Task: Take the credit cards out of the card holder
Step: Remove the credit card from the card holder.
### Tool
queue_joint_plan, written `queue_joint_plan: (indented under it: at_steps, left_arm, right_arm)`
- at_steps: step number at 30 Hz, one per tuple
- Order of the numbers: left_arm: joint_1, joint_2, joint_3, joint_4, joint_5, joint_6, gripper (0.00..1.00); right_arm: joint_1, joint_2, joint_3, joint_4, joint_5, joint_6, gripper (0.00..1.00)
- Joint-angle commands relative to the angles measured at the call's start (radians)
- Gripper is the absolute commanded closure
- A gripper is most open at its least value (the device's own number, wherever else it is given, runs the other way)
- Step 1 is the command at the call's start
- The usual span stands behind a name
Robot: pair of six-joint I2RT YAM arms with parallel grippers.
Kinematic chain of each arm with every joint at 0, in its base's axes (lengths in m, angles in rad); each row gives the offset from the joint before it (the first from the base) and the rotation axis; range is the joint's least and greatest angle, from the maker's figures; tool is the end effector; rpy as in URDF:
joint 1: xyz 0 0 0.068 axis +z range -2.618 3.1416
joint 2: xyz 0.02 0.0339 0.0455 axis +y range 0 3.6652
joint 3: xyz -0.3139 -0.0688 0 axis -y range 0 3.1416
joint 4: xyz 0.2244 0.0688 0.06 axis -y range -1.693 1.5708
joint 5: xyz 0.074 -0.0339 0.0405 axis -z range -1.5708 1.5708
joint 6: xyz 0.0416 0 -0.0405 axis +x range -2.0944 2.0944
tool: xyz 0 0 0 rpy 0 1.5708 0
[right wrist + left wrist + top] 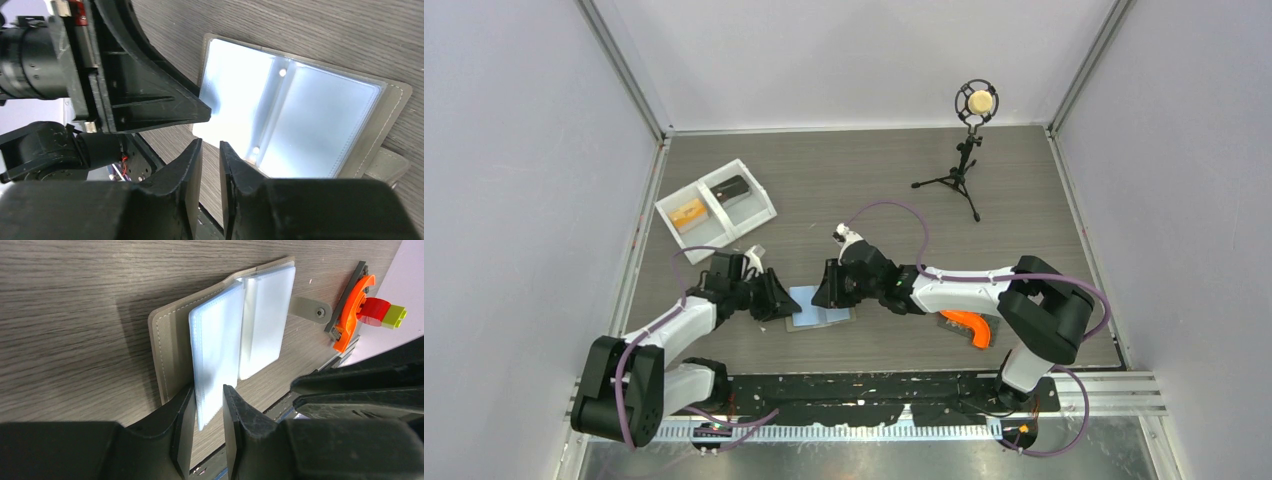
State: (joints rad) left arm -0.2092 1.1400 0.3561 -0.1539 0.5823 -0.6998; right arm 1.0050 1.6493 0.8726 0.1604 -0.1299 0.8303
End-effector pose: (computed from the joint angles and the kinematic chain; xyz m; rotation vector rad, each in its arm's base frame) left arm 0.1464 -0.0545 0.1951 -0.3865 2.6021 -1.0813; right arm 0.1781 0.2906 0.2453 -0.2940 2.4187 1.0963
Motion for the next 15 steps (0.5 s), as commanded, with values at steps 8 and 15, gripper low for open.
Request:
queue_joint_plan:
  at_steps: [8, 15]
  left_arm:
    - [-0.004, -0.098, 0.044, -0.142, -0.109, 0.052, 0.71]
    - [-0.004, -0.065, 0.043, -0.139, -0.115, 0.066, 0.71]
  right_arm:
    - [-0.008, -0.037, 0.052, -0.139, 0.094, -0.104, 0.50]
    - [-0.064, -0.055, 0.011, -0.207, 0.119, -0.138, 0.41]
